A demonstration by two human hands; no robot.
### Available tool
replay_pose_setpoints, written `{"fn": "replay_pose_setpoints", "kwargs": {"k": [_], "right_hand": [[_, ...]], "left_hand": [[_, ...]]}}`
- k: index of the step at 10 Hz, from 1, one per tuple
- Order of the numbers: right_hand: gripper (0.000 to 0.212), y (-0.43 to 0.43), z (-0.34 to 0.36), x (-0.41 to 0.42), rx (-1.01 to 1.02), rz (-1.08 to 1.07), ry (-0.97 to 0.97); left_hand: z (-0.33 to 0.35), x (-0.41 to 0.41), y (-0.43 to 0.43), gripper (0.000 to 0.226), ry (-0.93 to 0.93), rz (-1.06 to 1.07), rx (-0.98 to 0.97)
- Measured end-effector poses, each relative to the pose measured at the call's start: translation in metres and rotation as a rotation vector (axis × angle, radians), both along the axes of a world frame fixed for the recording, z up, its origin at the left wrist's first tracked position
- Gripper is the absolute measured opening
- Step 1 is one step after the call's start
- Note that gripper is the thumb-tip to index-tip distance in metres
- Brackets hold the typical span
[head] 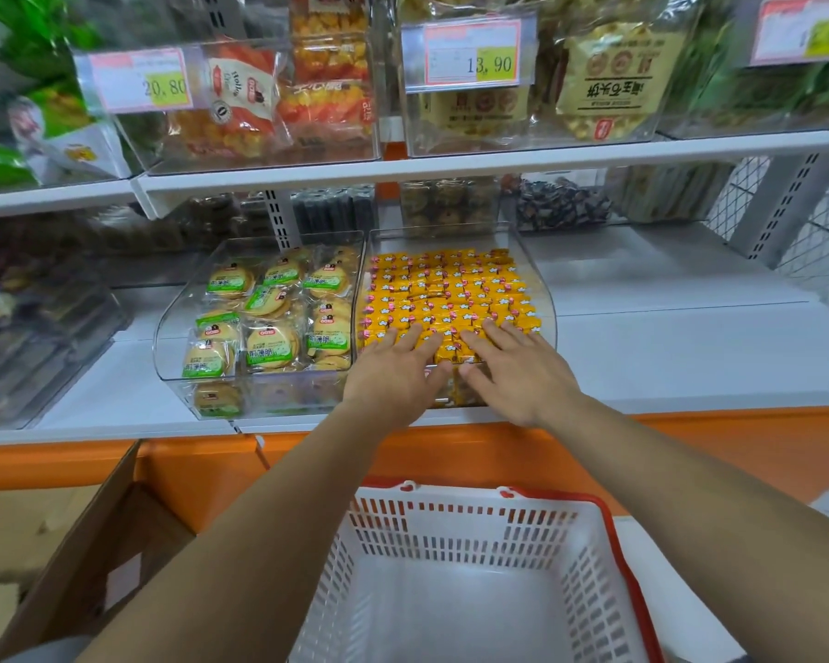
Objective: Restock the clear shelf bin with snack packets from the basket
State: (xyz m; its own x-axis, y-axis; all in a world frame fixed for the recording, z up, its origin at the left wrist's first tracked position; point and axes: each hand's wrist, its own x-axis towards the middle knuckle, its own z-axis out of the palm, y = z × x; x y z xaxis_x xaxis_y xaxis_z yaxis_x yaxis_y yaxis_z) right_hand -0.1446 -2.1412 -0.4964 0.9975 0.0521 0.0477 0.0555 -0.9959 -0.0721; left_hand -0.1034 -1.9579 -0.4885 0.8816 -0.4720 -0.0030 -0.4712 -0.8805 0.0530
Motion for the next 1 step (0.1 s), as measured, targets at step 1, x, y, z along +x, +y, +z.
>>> {"fn": "replay_pose_setpoints", "kwargs": {"k": [1], "right_hand": [[0.062,0.0004,0.0179,-0.0047,0.011,0.018,0.048]], "left_hand": [[0.0206,-0.0046,0.0014,0.062,0.048,-0.007,-0.059]]}}
